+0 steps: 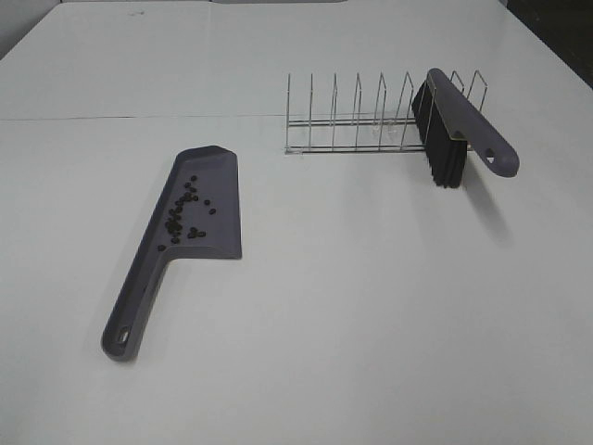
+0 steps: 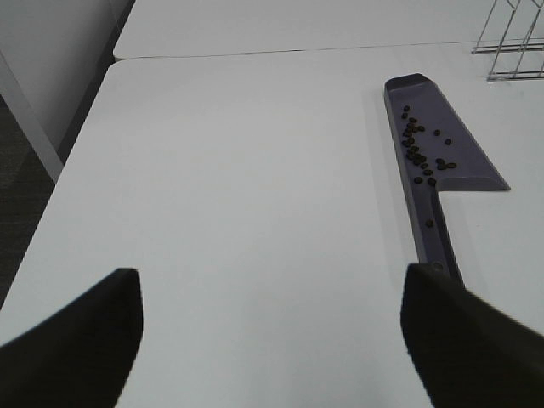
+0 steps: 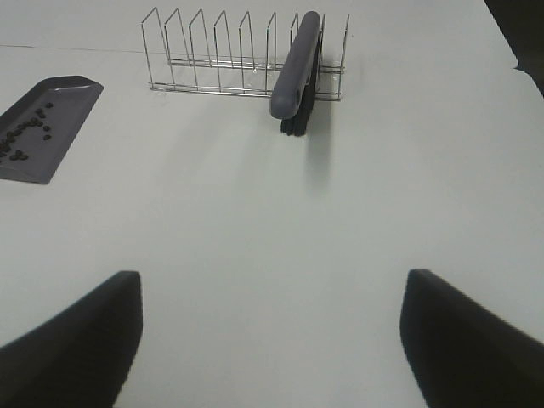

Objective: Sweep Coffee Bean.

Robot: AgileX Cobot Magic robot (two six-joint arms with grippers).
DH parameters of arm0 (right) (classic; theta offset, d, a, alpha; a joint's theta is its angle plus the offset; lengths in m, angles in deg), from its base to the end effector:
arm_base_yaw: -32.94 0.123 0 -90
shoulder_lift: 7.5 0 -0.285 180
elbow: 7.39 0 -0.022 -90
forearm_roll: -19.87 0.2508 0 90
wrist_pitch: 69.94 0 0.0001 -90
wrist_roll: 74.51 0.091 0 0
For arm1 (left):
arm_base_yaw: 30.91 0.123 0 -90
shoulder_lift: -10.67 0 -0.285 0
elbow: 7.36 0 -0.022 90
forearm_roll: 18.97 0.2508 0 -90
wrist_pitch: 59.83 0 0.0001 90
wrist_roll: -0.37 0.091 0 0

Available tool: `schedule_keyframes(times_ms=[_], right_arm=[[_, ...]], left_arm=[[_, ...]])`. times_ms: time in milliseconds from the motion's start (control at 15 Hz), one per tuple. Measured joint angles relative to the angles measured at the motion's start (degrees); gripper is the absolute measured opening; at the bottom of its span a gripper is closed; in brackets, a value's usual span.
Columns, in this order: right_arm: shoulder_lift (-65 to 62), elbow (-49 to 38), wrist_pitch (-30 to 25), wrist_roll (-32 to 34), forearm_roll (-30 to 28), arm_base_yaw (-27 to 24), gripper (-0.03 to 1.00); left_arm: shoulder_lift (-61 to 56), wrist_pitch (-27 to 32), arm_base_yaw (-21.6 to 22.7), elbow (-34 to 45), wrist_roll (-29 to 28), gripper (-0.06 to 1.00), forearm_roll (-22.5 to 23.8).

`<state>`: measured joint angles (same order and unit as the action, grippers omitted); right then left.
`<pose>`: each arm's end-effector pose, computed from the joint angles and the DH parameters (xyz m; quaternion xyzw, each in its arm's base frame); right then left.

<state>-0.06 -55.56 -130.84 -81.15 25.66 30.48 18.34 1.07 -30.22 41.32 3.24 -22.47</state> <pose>-0.0066 0.0083 0.2793 -0.0333 0.8487 0.0086 0.5278 -0.0050 -0.0049 0.2767 0.0174 0.8532 -0.0143 0.5211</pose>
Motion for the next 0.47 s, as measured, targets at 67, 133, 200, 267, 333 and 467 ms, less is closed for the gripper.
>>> schedule_keyframes(times_ms=[67, 133, 200, 267, 333, 467], right_arm=[[0.0, 0.0, 0.0, 0.0, 0.0, 0.0, 0.7], [0.0, 0.0, 0.0, 0.0, 0.0, 0.0, 0.7], [0.0, 0.0, 0.0, 0.0, 0.0, 0.0, 0.7], [0.0, 0.0, 0.0, 0.0, 0.0, 0.0, 0.7], [0.0, 0.0, 0.0, 0.0, 0.0, 0.0, 0.7], [0.0, 0.0, 0.0, 0.0, 0.0, 0.0, 0.7]], left_arm=[[0.0, 0.0, 0.0, 0.0, 0.0, 0.76, 0.0], [0.0, 0.0, 0.0, 0.0, 0.0, 0.76, 0.0], [0.0, 0.0, 0.0, 0.0, 0.0, 0.76, 0.0], [0.0, 0.0, 0.0, 0.0, 0.0, 0.76, 0.0], [0.0, 0.0, 0.0, 0.0, 0.0, 0.76, 0.0], [-0.1, 0.0, 0.0, 0.0, 0.0, 0.76, 0.0]])
